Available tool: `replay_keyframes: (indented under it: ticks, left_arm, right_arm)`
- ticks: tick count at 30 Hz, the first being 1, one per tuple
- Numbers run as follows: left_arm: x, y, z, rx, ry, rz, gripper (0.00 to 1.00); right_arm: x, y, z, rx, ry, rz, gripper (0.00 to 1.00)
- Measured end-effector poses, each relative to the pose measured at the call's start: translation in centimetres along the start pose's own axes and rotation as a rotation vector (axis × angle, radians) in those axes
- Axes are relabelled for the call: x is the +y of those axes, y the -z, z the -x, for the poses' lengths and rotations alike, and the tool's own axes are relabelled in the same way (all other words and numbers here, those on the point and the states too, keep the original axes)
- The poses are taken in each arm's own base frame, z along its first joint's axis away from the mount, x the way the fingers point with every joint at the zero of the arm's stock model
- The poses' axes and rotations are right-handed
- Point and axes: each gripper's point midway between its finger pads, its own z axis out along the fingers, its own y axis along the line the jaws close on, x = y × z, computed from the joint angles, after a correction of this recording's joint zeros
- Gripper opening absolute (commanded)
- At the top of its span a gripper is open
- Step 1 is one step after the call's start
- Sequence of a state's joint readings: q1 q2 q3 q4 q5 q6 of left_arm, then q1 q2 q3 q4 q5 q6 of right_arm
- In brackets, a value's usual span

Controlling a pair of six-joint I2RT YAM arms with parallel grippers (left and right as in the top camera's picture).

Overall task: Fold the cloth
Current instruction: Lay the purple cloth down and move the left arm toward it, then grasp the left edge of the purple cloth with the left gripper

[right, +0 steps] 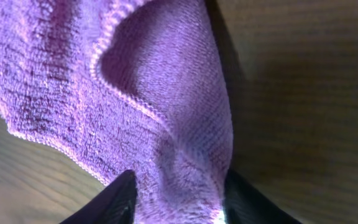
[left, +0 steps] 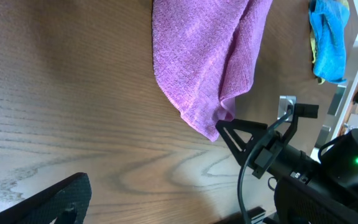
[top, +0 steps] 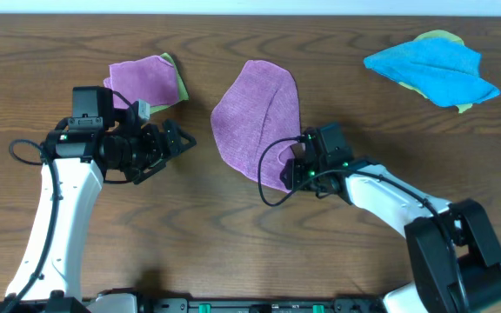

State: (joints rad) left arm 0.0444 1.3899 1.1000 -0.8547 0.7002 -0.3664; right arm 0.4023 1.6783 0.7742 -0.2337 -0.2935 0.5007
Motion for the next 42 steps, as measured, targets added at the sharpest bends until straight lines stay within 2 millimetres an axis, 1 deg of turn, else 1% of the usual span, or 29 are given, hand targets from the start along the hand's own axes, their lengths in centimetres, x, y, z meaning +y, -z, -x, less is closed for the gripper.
replay_keyframes:
  ticks: [1, 3, 4, 5, 10, 11, 13, 14, 15, 18, 20, 22, 24, 27, 30, 33, 37, 39, 40, 42]
  left_arm:
    - [0.0, 0.0, 0.0, 0.0, 0.0, 0.0, 0.96]
    - [0.0, 0.0, 0.0, 0.0, 0.0, 0.0, 0.96]
    - [0.0, 0.0, 0.0, 0.0, 0.0, 0.0, 0.96]
    - [0.0, 0.0, 0.0, 0.0, 0.0, 0.0, 0.95]
    - [0.0, 0.0, 0.0, 0.0, 0.0, 0.0, 0.96]
    - [0.0, 0.0, 0.0, 0.0, 0.001, 0.0, 0.95]
    - [0.0, 0.0, 0.0, -0.001, 0.005, 0.0, 0.95]
    - [0.0, 0.0, 0.1, -0.002, 0.013, -0.001, 0.96]
    - [-0.1, 0.0, 0.1, -0.005, 0.021, -0.002, 0.95]
    - [-0.3, -0.1, 0.6, -0.018, 0.033, -0.011, 0.96]
    - [-0.5, -0.7, 0.8, -0.017, 0.043, -0.014, 0.95]
    - [-0.7, -1.7, 0.9, 0.001, 0.052, -0.015, 0.95]
    - [-0.9, -3.3, 0.6, 0.04, 0.061, -0.008, 0.95]
    - [-1.2, -5.9, -0.2, 0.102, 0.063, 0.005, 0.95]
    - [-1.5, -8.2, -0.9, 0.151, 0.052, 0.008, 0.95]
    - [-2.6, -9.7, -0.9, 0.163, 0.017, -0.03, 0.95]
    - [-3.9, -11.3, -0.1, 0.147, -0.022, -0.083, 0.95]
    - [-4.0, -11.8, 0.4, 0.137, -0.029, -0.096, 0.95]
    - [-4.0, -12.4, 0.8, 0.131, -0.033, -0.104, 0.95]
    - [-3.8, -13.3, 1.1, 0.131, -0.03, -0.107, 0.95]
  right_arm:
    - [-0.1, -0.1, -0.1, -0.004, -0.006, 0.001, 0.29]
    - [-0.3, -0.2, -0.3, -0.009, -0.019, -0.001, 0.11]
    - [-0.4, -0.2, -0.4, -0.009, -0.02, -0.001, 0.05]
    - [-0.7, -0.3, -0.5, -0.01, -0.034, -0.011, 0.01]
    - [-0.7, -0.2, -0.5, -0.012, -0.037, -0.013, 0.01]
    - [-0.8, -0.1, -0.6, -0.01, -0.038, -0.022, 0.01]
    - [-1.1, 0.8, -0.9, -0.01, -0.042, -0.045, 0.01]
    - [-1.2, 1.7, -0.9, -0.021, -0.042, -0.063, 0.01]
    - [-1.0, 3.2, -0.5, -0.05, -0.036, -0.075, 0.01]
    - [-0.2, 7.1, 1.0, -0.166, -0.013, -0.083, 0.01]
    - [0.0, 9.5, 1.9, -0.237, -0.009, -0.089, 0.01]
    - [-0.1, 11.6, 2.5, -0.3, -0.013, -0.097, 0.01]
    - [-0.4, 13.3, 2.9, -0.35, -0.021, -0.109, 0.01]
    - [-0.3, 15.0, 3.7, -0.422, -0.018, -0.103, 0.01]
    - [0.6, 16.1, 5.0, -0.489, -0.005, -0.07, 0.01]
    - [1.2, 16.7, 5.9, -0.527, 0.005, -0.052, 0.01]
    - [2.3, 18.2, 7.3, -0.582, 0.013, -0.026, 0.01]
    - [2.3, 18.7, 7.6, -0.595, 0.01, -0.025, 0.01]
    - [2.2, 19.0, 8.0, -0.606, 0.005, -0.026, 0.01]
    - [2.1, 19.1, 8.0, -0.607, 0.0, -0.031, 0.01]
